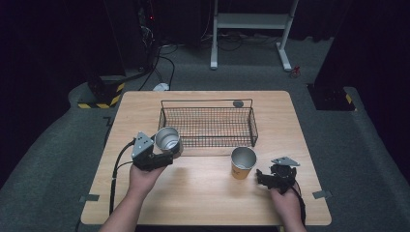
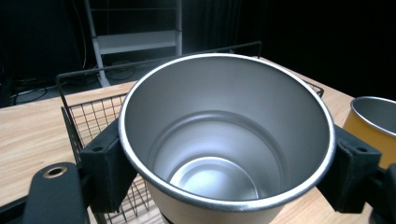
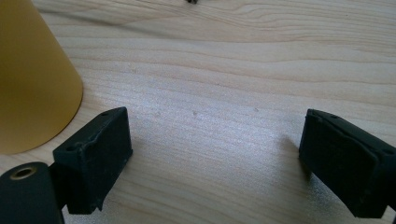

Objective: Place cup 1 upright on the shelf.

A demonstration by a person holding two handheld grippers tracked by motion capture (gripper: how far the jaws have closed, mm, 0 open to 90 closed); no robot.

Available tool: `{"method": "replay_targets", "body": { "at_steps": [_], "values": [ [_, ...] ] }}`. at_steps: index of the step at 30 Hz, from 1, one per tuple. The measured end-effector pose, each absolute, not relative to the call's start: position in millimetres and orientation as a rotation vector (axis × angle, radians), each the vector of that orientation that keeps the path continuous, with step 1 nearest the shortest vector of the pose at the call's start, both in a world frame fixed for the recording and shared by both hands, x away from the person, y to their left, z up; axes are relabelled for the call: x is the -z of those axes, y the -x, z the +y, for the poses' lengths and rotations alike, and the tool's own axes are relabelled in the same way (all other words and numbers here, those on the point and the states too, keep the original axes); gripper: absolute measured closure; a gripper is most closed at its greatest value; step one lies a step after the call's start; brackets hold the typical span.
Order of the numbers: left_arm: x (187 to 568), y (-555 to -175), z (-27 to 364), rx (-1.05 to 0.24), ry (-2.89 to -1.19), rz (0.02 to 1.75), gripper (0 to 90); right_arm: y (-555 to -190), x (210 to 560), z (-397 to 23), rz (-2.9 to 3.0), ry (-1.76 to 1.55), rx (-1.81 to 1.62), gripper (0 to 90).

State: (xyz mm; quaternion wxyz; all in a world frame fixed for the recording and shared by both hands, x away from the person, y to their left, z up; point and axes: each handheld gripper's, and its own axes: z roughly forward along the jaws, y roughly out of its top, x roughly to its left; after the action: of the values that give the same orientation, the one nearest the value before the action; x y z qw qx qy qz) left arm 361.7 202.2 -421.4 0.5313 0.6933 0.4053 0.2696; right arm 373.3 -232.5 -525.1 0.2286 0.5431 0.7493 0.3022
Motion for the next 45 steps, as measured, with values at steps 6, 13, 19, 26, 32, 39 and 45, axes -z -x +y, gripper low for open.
{"method": "replay_targets", "body": {
  "at_steps": [6,13,19,26,32,39,45],
  "values": [
    [417,-369,197,-0.651,-1.660,0.965,18.8,-373,525,-233,2.063,-1.495,-0.832,8.8],
    [415,-379,190,-0.659,-1.669,0.969,18.9,-373,525,-232,2.062,-1.497,-0.832,8.8],
    [413,-386,186,-0.669,-1.676,0.967,18.8,-373,525,-233,2.063,-1.495,-0.832,8.8],
    [414,-392,184,-0.670,-1.673,0.976,18.8,-373,525,-232,2.063,-1.497,-0.832,8.8],
    [416,-396,182,-0.666,-1.669,0.985,18.8,-373,525,-232,2.063,-1.497,-0.832,8.8],
    [418,-402,181,-0.664,-1.682,0.996,18.8,-373,525,-232,2.063,-1.497,-0.832,8.8],
    [415,-408,180,-0.662,-1.690,1.002,18.8,-373,525,-232,2.063,-1.495,-0.832,8.8]
  ]
}}
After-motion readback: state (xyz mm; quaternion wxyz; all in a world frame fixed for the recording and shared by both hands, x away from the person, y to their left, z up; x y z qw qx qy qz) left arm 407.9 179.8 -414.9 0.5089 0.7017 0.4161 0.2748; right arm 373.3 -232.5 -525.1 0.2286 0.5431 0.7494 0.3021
